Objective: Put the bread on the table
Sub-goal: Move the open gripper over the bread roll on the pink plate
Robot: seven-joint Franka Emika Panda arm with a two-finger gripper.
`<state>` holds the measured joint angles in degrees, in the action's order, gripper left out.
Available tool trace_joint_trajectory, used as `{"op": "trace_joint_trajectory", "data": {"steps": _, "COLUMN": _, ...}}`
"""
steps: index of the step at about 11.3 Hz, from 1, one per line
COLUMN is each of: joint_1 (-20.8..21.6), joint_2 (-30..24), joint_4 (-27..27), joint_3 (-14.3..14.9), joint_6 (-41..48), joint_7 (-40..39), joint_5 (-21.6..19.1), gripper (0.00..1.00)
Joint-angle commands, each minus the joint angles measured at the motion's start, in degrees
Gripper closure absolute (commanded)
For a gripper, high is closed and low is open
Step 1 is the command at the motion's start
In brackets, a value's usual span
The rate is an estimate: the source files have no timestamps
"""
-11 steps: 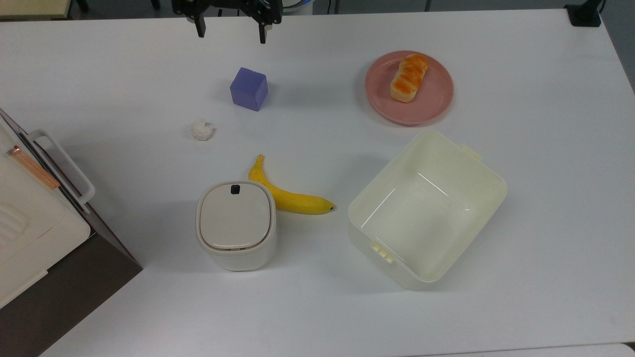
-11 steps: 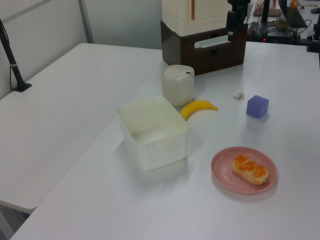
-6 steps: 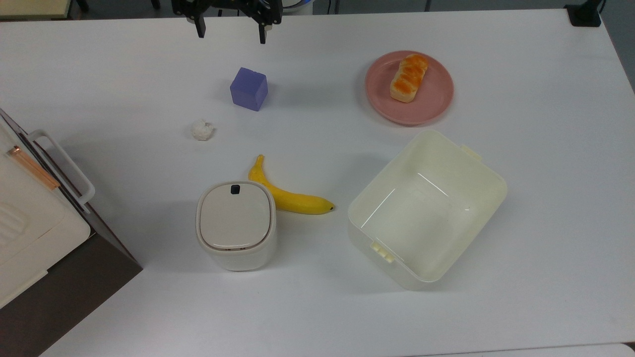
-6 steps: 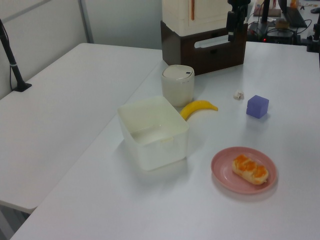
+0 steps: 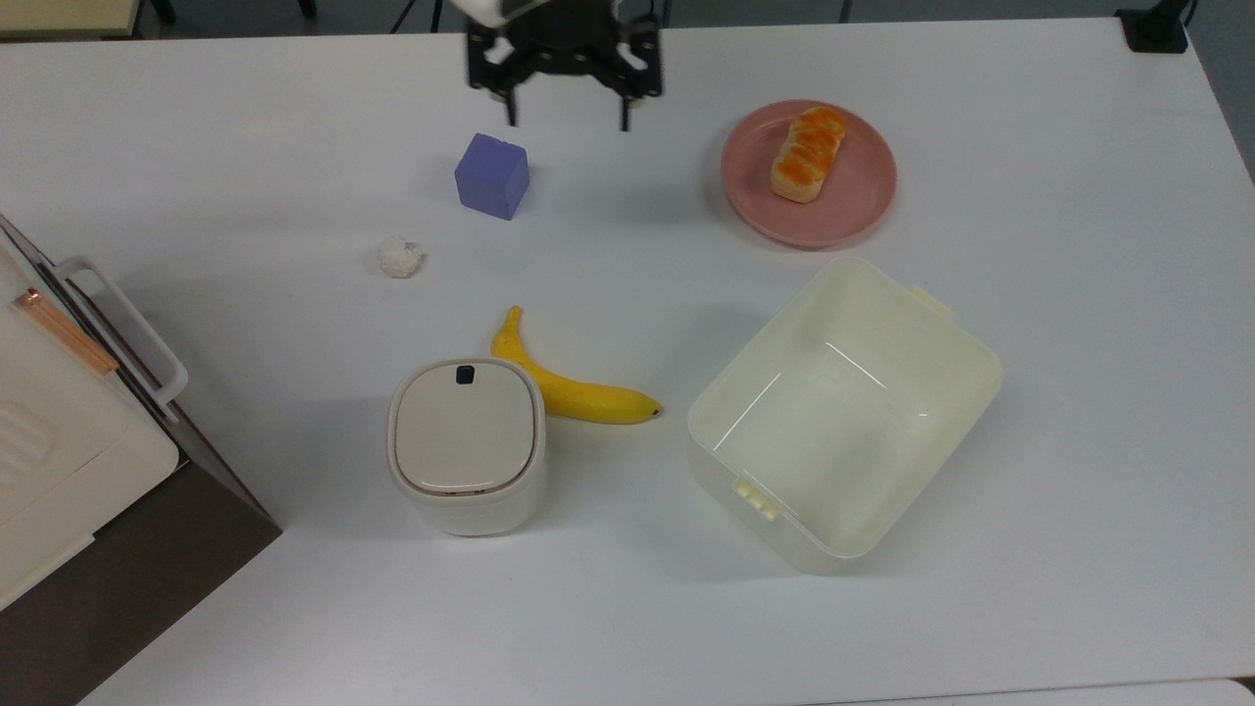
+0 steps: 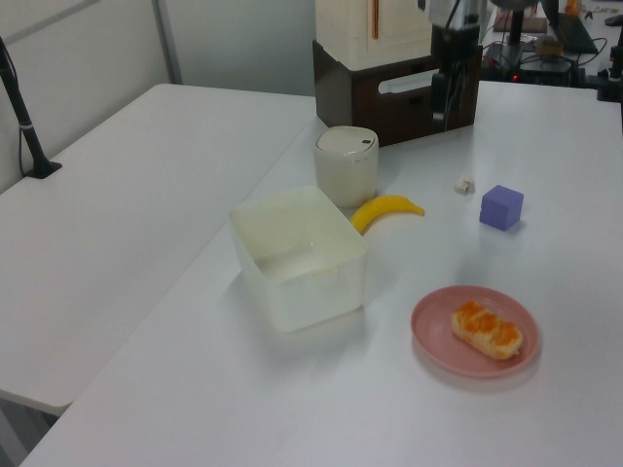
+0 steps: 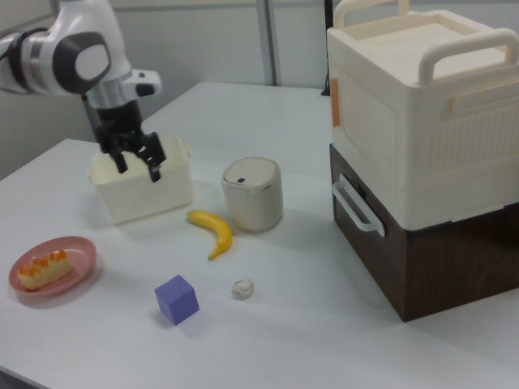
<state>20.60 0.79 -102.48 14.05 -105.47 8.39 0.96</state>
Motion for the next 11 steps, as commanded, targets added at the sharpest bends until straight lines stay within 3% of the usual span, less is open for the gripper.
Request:
{"op": "trace_joint_trajectory", "data": {"steps": 1, "joint_1": 0.8, "joint_2": -8.1, "joint_4": -14.1, "joint_3": -6.5, "joint_6": -9.0, "joint_7": 6.4, "joint_5": -0.3, "gripper": 0.0}}
{"op": "trace_joint_trajectory", "data": {"steps": 4, "joint_1": 0.7, "joint_2": -10.4, "joint_4": -20.6, "joint_3": -15.3, "joint_6": -11.2, "joint_7": 10.5, "joint_5": -0.3, "gripper": 0.0}}
{"op": "trace_joint_trajectory", "data": {"steps": 11, "joint_1": 1.4, "joint_2": -7.9, "joint_4": -26.3, "joint_3": -25.9, "joint_6": -20.4, "joint_7": 17.6, "joint_5": -0.2, "gripper": 0.0}}
